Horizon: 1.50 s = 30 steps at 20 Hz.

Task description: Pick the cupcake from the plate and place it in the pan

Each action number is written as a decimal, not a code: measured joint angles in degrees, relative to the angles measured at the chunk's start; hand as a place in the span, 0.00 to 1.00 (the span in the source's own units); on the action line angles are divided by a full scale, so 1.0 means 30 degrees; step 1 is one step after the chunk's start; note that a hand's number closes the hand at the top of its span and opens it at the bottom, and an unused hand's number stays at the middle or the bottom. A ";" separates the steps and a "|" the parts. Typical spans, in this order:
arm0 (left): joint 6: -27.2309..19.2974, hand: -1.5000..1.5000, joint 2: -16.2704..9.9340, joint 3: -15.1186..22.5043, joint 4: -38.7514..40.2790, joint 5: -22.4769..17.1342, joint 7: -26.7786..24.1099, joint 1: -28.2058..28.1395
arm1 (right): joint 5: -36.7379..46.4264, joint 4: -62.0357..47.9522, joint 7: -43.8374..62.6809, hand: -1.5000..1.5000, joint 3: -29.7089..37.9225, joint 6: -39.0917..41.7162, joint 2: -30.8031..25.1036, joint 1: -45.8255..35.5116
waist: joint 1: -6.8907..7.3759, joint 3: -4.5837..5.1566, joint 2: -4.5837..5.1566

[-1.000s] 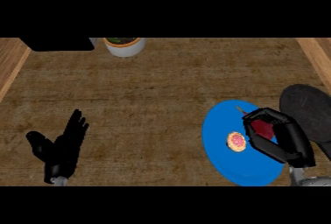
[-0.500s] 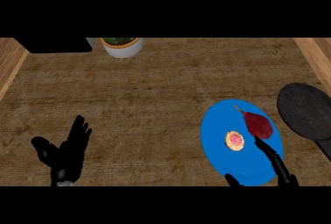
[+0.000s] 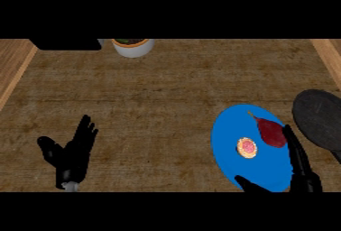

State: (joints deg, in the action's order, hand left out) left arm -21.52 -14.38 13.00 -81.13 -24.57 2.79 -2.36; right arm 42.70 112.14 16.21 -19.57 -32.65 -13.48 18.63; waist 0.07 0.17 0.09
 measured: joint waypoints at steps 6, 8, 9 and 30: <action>0.0063 0.50 0.0351 0.0366 -0.0028 0.0255 -0.0102 0.0018 | 0.1717 -0.0178 0.5999 0.00 0.0543 0.6136 -0.1139 -0.2730 | 0.0427 0.0035 0.0083; 0.0126 0.50 0.0359 0.0383 0.0102 0.0328 -0.0064 0.0308 | 0.1720 -0.0825 0.7539 0.00 0.0639 0.8363 -0.1591 -0.3859 | 0.0535 0.0033 0.0129; 0.0150 0.50 0.0396 0.0337 0.0290 0.0343 -0.0144 0.0358 | 0.1615 -0.0996 0.8268 0.00 0.0623 0.9545 -0.1809 -0.4402 | 0.0541 0.0031 0.0132; 0.0900 0.50 0.0659 -0.0992 -0.0620 0.0982 0.0628 -0.0433 | -0.1278 -0.5205 1.1443 0.00 0.1987 1.9831 -0.0661 -0.9684 | 0.0028 -0.0056 -0.0036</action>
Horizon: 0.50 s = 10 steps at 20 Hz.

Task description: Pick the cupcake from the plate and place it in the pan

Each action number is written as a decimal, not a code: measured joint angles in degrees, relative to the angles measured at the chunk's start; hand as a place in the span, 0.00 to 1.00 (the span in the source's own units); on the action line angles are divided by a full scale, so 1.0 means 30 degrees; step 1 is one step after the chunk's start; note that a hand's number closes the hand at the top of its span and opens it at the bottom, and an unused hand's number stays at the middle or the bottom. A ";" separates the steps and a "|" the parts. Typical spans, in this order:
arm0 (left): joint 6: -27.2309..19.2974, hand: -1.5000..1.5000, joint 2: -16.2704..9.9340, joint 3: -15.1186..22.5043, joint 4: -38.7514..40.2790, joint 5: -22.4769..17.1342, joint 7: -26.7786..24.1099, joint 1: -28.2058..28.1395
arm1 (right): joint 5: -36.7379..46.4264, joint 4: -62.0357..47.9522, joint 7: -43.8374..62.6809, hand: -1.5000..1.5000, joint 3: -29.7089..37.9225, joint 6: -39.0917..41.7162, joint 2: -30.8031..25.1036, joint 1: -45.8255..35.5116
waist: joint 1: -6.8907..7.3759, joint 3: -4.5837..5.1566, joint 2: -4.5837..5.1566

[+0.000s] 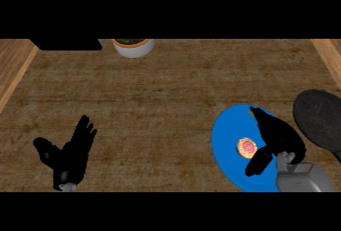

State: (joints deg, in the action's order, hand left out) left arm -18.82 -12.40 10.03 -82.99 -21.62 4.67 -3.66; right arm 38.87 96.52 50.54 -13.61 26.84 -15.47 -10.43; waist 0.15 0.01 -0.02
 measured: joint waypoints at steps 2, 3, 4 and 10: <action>0.0288 0.50 0.0196 -0.0137 0.0157 0.0126 -0.0262 -0.0285 | 0.0423 -0.0338 -0.0429 0.00 0.0150 -0.0320 0.0192 0.0036 | -0.0001 0.0002 -0.0001; 0.0521 0.50 0.0130 -0.0333 0.0073 0.0061 -0.0209 -0.0435 | 0.0590 -0.0199 -0.0632 0.00 0.0200 -0.0497 0.0236 0.0343 | -0.0008 -0.0001 0.0000; 0.0441 0.50 0.0294 -0.0362 0.0256 0.0201 -0.0132 -0.0224 | 0.0811 -0.0596 -0.1212 0.00 0.0305 -0.0887 0.0203 0.0463 | -0.0015 0.0000 -0.0001; 0.0536 0.50 0.0936 -0.0697 0.0637 0.0995 -0.0204 0.0018 | 0.2289 -0.1176 -0.2457 0.00 0.0349 -0.2197 0.0709 0.0955 | -0.0032 -0.0003 0.0002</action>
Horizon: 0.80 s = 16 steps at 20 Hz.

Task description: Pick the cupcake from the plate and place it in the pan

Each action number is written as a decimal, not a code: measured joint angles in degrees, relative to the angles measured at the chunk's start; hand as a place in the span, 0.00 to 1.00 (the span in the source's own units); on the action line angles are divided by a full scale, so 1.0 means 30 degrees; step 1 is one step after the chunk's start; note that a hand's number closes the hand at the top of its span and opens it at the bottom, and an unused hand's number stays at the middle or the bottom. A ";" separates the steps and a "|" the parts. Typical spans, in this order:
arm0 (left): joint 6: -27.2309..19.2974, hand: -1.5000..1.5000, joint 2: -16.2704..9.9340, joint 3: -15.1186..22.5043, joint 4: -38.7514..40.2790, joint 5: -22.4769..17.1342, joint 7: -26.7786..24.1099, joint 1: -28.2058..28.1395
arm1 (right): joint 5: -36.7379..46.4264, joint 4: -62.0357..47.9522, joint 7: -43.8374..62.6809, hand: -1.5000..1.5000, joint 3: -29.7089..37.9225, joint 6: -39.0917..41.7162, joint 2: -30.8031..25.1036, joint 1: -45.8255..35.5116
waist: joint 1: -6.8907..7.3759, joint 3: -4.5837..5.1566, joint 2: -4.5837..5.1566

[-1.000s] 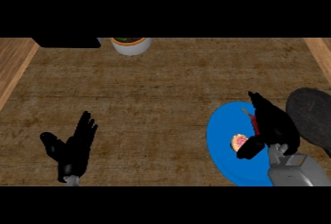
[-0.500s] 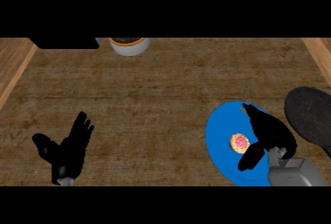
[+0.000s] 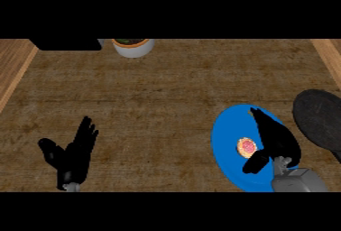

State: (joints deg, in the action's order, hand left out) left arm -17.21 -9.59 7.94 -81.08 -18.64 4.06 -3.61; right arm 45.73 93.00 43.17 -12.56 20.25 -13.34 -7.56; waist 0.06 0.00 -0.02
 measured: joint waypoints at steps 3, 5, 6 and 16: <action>0.0199 0.50 0.0090 -0.0127 -0.0299 0.0232 0.0149 -0.0281 | 0.0819 -0.0823 -0.0224 0.00 -0.0157 -0.0378 0.0341 -0.0009 | 0.0019 0.0006 -0.0006; 0.0347 0.50 0.0378 -0.0273 0.0013 0.0396 -0.0080 -0.0202 | 0.1221 -0.1349 -0.0603 0.00 -0.0059 -0.0697 0.0471 0.0072 | 0.0017 0.0015 -0.0011; 0.0322 0.50 0.0288 -0.0313 -0.0397 0.0404 0.0302 -0.0281 | 0.1390 -0.1910 -0.0914 1.00 -0.0081 -0.1070 0.0647 0.0030 | 0.0033 0.0029 -0.0021; 0.0510 0.50 0.0676 -0.0756 -0.0213 0.0836 0.0575 0.0089 | 0.2570 -0.3357 -0.4968 1.00 -0.0162 -0.3091 0.0235 -0.0004 | -0.0015 0.0203 -0.0181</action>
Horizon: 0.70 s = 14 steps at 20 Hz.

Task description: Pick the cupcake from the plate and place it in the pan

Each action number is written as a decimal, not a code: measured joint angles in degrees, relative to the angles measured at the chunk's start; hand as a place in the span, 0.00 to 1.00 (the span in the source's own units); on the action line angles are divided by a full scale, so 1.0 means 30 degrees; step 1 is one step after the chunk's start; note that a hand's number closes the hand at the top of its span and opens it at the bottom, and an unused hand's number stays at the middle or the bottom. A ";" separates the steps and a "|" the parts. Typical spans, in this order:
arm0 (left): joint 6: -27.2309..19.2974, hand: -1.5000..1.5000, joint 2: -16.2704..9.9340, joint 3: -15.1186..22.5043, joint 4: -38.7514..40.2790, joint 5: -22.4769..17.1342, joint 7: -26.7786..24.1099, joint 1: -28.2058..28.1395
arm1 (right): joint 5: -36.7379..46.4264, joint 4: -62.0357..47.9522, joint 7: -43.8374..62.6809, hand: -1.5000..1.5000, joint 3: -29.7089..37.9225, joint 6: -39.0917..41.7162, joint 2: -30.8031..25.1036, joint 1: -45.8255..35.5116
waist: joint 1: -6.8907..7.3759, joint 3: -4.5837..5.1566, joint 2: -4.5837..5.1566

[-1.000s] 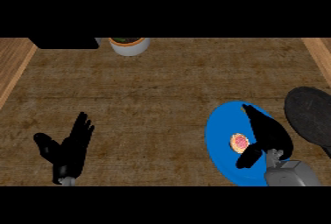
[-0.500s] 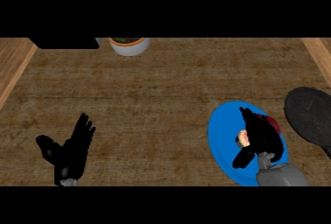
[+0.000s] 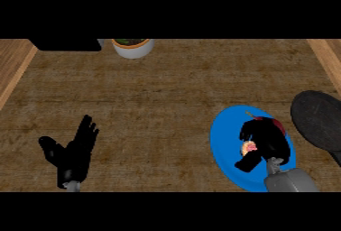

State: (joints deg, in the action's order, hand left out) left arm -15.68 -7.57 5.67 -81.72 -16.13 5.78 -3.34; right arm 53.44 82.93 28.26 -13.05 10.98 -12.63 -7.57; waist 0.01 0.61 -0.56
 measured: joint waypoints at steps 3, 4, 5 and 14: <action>0.0208 0.50 0.0161 -0.0141 0.0284 0.0158 -0.0283 -0.0037 | 0.0331 -0.0182 -0.0285 1.00 0.0088 -0.0068 0.0115 -0.0123 | -0.0008 0.0004 -0.0006; 0.0277 0.50 0.0155 -0.0262 0.0328 0.0176 -0.0256 0.0030 | 0.0381 -0.0188 -0.0400 1.00 0.0176 -0.0069 0.0146 -0.0125 | -0.0002 -0.0007 0.0002; 0.0250 0.50 0.0103 -0.0209 -0.0171 0.0239 0.0041 -0.0211 | 0.0512 -0.0107 -0.0466 1.00 0.0151 -0.0054 0.0148 -0.0037 | 0.0014 -0.0017 0.0006; 0.0751 0.50 -0.0049 -0.0716 -0.0262 0.0072 0.0234 -0.0406 | 0.2519 0.3149 -0.3079 1.00 -0.3121 -0.1364 -0.0425 0.3633 | -0.0063 -0.0021 -0.0035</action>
State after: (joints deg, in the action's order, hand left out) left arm -13.42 -7.71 3.52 -82.51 -15.91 6.49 -4.56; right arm 61.00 92.37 19.03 -22.41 6.88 -13.91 3.33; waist -0.18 0.54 -0.66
